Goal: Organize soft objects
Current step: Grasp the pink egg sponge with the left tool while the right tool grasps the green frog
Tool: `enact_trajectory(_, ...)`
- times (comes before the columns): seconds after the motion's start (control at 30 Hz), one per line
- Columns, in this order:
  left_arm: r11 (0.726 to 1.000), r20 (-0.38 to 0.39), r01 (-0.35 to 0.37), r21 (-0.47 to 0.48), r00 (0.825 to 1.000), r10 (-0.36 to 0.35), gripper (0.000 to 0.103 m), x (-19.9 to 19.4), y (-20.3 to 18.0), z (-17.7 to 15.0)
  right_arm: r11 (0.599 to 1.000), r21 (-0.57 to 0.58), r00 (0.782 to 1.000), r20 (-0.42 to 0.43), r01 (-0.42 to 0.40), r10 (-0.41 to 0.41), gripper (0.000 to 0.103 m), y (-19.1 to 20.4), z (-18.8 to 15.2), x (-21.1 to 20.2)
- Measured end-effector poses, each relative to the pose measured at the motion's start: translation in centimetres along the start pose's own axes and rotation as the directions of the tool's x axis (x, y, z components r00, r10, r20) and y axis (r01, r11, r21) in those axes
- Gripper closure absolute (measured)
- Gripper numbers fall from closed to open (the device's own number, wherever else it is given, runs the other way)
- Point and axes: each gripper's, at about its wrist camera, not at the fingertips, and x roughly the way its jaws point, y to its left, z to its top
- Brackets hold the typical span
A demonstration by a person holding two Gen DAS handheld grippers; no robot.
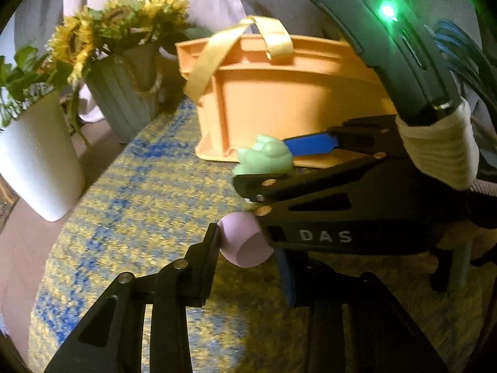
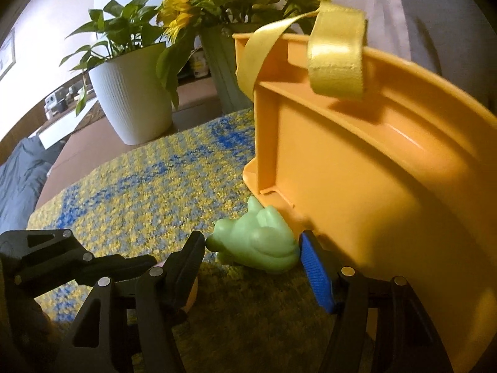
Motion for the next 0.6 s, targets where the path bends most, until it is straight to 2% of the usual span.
enact_trajectory(0.4, 0.997, 0.009, -0.077, -0.026, 0.997, 0.078, 0.069, -2.5, 2.0, -0.9, 0.999, 0.040, 0.999, 0.035, 0.035, -0.036, 0.040, 1.5, -0.2, -1.2)
enact_trajectory(0.6, 0.994, 0.037, -0.095, -0.048, 0.995, 0.097, 0.069, -4.1, 2.7, -0.9, 0.995, 0.086, 0.997, 0.055, 0.051, -0.056, 0.041, 1.9, -0.4, -2.4)
